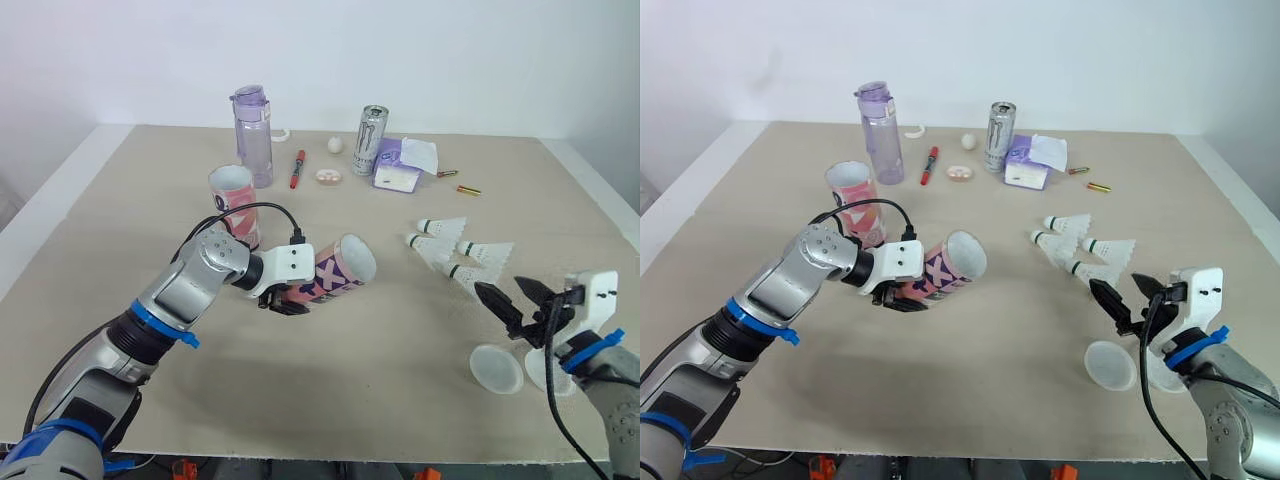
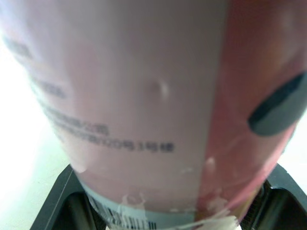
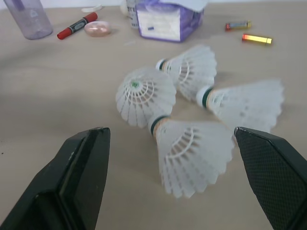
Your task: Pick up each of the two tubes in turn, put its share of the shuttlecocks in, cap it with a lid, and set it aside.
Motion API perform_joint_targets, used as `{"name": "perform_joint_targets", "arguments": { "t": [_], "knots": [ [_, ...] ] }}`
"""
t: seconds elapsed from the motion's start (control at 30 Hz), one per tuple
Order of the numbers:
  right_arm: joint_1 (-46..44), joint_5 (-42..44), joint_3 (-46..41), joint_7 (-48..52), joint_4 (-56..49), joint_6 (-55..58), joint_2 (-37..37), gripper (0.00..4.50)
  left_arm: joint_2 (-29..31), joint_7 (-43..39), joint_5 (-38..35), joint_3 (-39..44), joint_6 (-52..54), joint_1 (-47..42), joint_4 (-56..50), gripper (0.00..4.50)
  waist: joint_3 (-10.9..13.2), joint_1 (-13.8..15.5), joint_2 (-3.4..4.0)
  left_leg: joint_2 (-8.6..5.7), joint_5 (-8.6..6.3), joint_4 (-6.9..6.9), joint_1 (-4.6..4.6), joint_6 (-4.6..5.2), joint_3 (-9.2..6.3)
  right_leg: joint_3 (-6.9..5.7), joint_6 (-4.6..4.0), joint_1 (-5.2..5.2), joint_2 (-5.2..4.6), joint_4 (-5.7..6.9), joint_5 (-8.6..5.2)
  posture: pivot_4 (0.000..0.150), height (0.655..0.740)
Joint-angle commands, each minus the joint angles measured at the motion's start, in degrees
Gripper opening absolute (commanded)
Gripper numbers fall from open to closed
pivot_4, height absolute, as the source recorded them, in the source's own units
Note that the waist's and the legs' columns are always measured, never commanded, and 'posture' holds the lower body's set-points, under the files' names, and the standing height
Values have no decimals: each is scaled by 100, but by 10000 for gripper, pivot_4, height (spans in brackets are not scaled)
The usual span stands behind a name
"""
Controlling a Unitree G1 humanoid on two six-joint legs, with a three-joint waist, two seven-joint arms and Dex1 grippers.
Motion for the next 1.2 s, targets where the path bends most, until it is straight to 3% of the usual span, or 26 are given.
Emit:
{"name": "perform_joint_targets", "arguments": {
  "t": [0.03,0.63,0.73,0.8,0.9,0.93,1.03,1.2],
  "knots": [
    [2,120,139,87,42,34,1,44372,-9,4,4,44,-24,-72,-96,28579,0,0,0,0,0,0,0,0,0,0,0,0,0,0,0,1500,7400],
    [-827,-193,870,-61,1045,-107,45,44372,24,43,11,53,25,41,-170,28579,1,-1,3,-1,0,-1,0,0,0,2,0,-1,2,0,0,1500,7400],
    [-947,-246,941,-65,1122,-121,71,37282,24,59,15,60,30,47,-170,28579,0,-2,3,-1,0,-1,0,0,0,2,1,-1,2,0,0,1500,7400],
    [-1006,-278,960,-90,1178,-143,87,26097,22,68,16,62,33,50,-171,28579,1,-2,3,-1,0,-3,-1,0,0,2,2,0,2,0,-1,1500,7400],
    [-1041,-308,972,-120,1257,-146,84,17808,14,79,9,67,54,55,-184,28579,1,-2,3,-1,0,-4,0,0,0,2,2,-1,2,0,-1,1500,7400],
    [-1038,-323,973,-120,1286,-157,88,10477,12,84,8,67,55,56,-183,28579,1,-2,3,-1,0,-4,0,0,0,2,2,0,2,0,-1,1500,7400],
    [-1031,-339,969,-127,1327,-189,101,252,7,95,4,69,52,54,-172,28579,1,-3,3,-1,0,-4,0,0,-1,2,2,0,2,0,-1,1500,7400],
    [-1000,-349,939,-139,1301,-225,99,252,-13,104,-1,63,31,35,-135,28579,1,-3,3,-1,0,-4,0,0,0,2,3,0,3,0,0,1500,7400]
  ]
}}
